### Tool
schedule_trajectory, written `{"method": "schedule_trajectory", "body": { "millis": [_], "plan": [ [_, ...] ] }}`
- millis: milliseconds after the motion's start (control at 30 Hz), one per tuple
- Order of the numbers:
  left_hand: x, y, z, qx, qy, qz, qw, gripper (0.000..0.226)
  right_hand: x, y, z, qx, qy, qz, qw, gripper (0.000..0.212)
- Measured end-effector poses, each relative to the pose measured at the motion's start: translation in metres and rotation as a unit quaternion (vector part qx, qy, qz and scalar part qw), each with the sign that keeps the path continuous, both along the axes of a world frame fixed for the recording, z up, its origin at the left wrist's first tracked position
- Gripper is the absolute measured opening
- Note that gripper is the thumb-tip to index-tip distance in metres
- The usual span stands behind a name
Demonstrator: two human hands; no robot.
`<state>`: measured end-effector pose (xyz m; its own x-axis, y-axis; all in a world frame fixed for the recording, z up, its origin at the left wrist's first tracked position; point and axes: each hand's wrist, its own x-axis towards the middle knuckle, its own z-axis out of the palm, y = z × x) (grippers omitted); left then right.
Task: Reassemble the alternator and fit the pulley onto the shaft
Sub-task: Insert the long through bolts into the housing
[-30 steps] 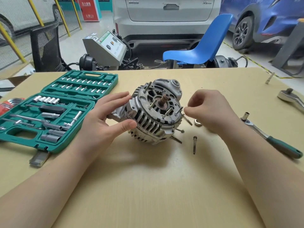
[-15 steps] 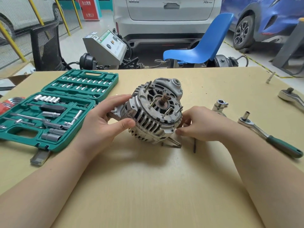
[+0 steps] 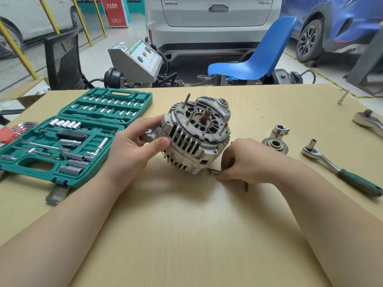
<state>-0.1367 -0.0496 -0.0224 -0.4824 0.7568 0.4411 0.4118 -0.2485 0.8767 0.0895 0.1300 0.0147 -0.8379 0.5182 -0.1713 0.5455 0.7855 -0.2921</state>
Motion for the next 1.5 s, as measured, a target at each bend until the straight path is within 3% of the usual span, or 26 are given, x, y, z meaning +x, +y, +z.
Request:
{"method": "schedule_trajectory", "body": {
  "millis": [200, 300, 400, 533, 633, 700, 767, 867, 1000, 1067, 1500],
  "plan": [
    [0.002, 0.003, 0.005, -0.003, -0.066, 0.014, 0.998, 0.060, 0.008, 0.017, 0.004, 0.057, -0.005, -0.084, 0.995, 0.018],
    [0.000, 0.001, 0.004, -0.005, -0.063, -0.001, 0.998, 0.052, 0.008, 0.019, 0.003, 0.049, 0.007, -0.113, 0.992, 0.014],
    [0.001, -0.004, 0.002, -0.005, -0.052, -0.010, 0.999, 0.059, 0.009, 0.024, 0.005, 0.047, 0.049, -0.142, 0.988, 0.013],
    [0.005, -0.007, 0.004, -0.002, -0.044, -0.005, 0.999, 0.053, 0.015, 0.027, 0.013, 0.037, 0.232, -0.179, 0.955, 0.010],
    [0.008, -0.006, 0.006, -0.003, -0.046, 0.004, 0.999, 0.055, 0.015, 0.015, 0.026, -0.091, 0.454, -0.152, 0.873, 0.009],
    [0.009, -0.007, 0.007, -0.004, -0.043, 0.008, 0.999, 0.055, 0.011, 0.003, 0.040, -0.205, 0.536, -0.098, 0.813, 0.011],
    [0.009, -0.008, 0.006, -0.002, -0.046, 0.004, 0.999, 0.055, 0.006, -0.007, 0.056, -0.280, 0.537, -0.026, 0.795, 0.017],
    [0.010, -0.008, 0.007, 0.007, -0.060, -0.008, 0.998, 0.054, -0.005, -0.018, 0.079, -0.287, 0.501, 0.083, 0.812, 0.019],
    [0.013, -0.007, 0.007, 0.008, -0.070, -0.010, 0.997, 0.055, -0.023, -0.029, 0.097, -0.077, 0.467, 0.185, 0.861, 0.013],
    [0.015, -0.007, 0.007, 0.008, -0.079, -0.005, 0.997, 0.055, -0.032, -0.032, 0.096, -0.010, 0.439, 0.207, 0.874, 0.013],
    [0.012, -0.003, 0.004, 0.022, -0.093, -0.021, 0.995, 0.063, -0.043, -0.024, 0.058, 0.019, 0.436, 0.257, 0.863, 0.016]
  ]
}}
